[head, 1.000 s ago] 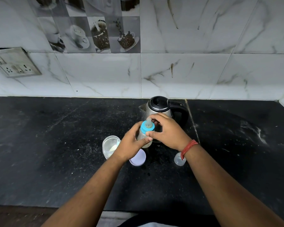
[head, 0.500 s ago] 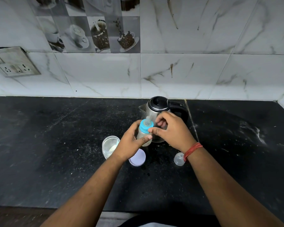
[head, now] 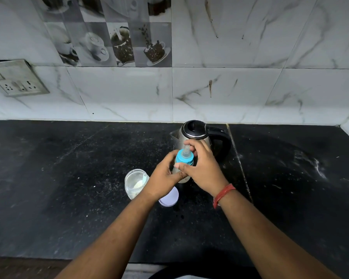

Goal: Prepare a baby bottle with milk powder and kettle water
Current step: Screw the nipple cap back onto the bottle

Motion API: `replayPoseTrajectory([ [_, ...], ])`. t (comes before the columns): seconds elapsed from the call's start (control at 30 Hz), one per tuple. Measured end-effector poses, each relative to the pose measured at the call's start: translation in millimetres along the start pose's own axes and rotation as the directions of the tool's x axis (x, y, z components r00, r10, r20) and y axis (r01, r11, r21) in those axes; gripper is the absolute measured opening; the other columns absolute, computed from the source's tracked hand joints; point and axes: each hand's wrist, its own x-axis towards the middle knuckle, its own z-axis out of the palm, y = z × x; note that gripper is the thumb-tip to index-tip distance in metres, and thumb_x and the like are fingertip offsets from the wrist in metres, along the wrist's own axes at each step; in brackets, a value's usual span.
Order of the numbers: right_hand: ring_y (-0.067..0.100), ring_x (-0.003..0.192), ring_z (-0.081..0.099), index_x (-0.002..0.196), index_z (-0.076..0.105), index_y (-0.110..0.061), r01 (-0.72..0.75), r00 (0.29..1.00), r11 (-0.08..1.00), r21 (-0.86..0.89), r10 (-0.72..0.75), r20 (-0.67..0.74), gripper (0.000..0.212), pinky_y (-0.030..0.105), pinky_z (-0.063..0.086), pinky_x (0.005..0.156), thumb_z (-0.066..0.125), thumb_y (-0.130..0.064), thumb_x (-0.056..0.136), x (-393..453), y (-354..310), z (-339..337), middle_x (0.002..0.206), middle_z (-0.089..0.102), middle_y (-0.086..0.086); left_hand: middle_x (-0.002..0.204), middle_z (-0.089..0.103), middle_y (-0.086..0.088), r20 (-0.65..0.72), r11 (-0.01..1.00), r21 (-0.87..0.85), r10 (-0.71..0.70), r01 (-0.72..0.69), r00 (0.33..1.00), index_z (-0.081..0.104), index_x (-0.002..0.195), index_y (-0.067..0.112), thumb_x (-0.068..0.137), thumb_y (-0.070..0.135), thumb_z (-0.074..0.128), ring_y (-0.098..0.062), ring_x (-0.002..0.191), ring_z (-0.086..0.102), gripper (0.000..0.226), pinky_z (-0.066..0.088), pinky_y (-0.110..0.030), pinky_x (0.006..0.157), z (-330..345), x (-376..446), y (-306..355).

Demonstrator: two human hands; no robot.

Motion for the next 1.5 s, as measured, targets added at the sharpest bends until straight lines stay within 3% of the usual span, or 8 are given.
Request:
replayPoseTrajectory([
  [0.2,0.012,0.133,0.055,0.142,0.052,-0.029,-0.081,0.923,0.973,0.215,-0.008,0.385,0.06,0.044,0.043,0.115,0.071,-0.005,0.09,12.6,11.5,-33.0,0.139,0.062,-0.005,0.127,0.068,0.006,0.044,1.0,-0.017,-0.018,0.019,0.999,0.055,0.139,0.022,0.089,0.015,0.078,-0.007,0.117,0.064,0.055,0.051,-0.021,0.098,-7.1,1.0,3.5],
  [0.47,0.012,0.114,0.063,0.117,0.062,-0.043,-0.079,0.997,0.96,0.269,0.071,0.039,0.061,0.046,0.051,0.105,0.08,-0.004,0.074,0.5,4.8,-1.8,0.121,0.061,-0.009,0.123,0.07,0.009,-0.029,0.998,0.061,0.029,-0.027,0.999,0.057,0.133,0.027,0.088,0.017,0.08,-0.009,0.115,0.066,0.052,0.052,-0.029,0.099,1.7,3.7,2.4],
  [0.7,0.017,0.134,0.056,0.146,0.048,-0.016,-0.14,0.878,0.929,0.343,-0.044,0.477,0.059,0.036,0.045,0.112,0.065,0.004,0.093,12.2,2.6,-42.3,0.143,0.06,0.005,0.126,0.07,0.002,0.147,0.997,-0.057,-0.038,0.046,0.988,0.059,0.136,0.029,0.084,0.03,0.082,-0.024,0.121,0.065,0.056,0.05,-0.053,0.107,-10.5,4.6,7.1],
  [0.97,0.013,0.123,0.062,0.115,0.066,-0.045,-0.107,0.994,0.881,0.46,0.094,0.051,0.055,0.05,0.047,0.11,0.071,-0.005,0.077,3.3,3.4,-0.3,0.124,0.07,-0.006,0.124,0.07,0.012,-0.05,0.992,0.098,0.081,-0.076,0.995,0.056,0.134,0.035,0.086,0.019,0.081,-0.004,0.115,0.065,0.056,0.051,-0.031,0.102,4.3,10.0,7.8],
  [1.07,0.011,0.124,0.062,0.119,0.063,-0.044,-0.089,0.996,0.895,0.437,0.086,0.028,0.055,0.047,0.046,0.111,0.069,-0.004,0.082,1.3,1.8,5.2,0.127,0.069,-0.008,0.122,0.07,0.014,-0.086,0.987,0.127,0.106,-0.094,0.991,0.058,0.133,0.033,0.087,0.017,0.081,-0.002,0.114,0.065,0.054,0.051,-0.027,0.099,6.2,9.0,8.5],
  [1.3,0.025,0.136,0.054,0.152,0.035,-0.009,-0.196,0.83,0.867,0.458,-0.102,0.549,0.064,0.039,0.048,0.108,0.06,-0.006,0.093,16.0,-8.7,-49.1,0.146,0.056,0.014,0.128,0.07,-0.007,0.35,0.961,-0.225,-0.075,0.162,0.934,0.057,0.137,0.01,0.082,0.026,0.081,-0.024,0.12,0.065,0.062,0.052,-0.04,0.102,-21.5,8.5,21.0],
  [1.4,0.028,0.132,0.057,0.151,0.038,-0.008,-0.22,0.778,0.854,0.471,-0.137,0.613,0.063,0.041,0.051,0.103,0.059,-0.009,0.091,18.8,-15.0,-50.7,0.143,0.059,0.013,0.124,0.072,-0.004,0.497,0.945,-0.245,-0.069,0.217,0.865,0.057,0.135,0.01,0.075,0.043,0.088,-0.021,0.118,0.067,0.075,0.054,-0.034,0.099,-27.2,10.0,27.3],
  [1.5,0.027,0.122,0.062,0.143,0.048,-0.007,-0.252,0.833,0.81,0.529,-0.096,0.545,0.06,0.038,0.054,0.099,0.067,-0.019,0.087,17.9,-19.1,-42.8,0.131,0.065,0.011,0.13,0.069,-0.01,0.467,0.929,-0.276,-0.095,0.248,0.879,0.051,0.143,0.015,0.071,0.047,0.089,-0.026,0.121,0.065,0.088,0.054,-0.043,0.103,-31.3,10.9,29.8],
])
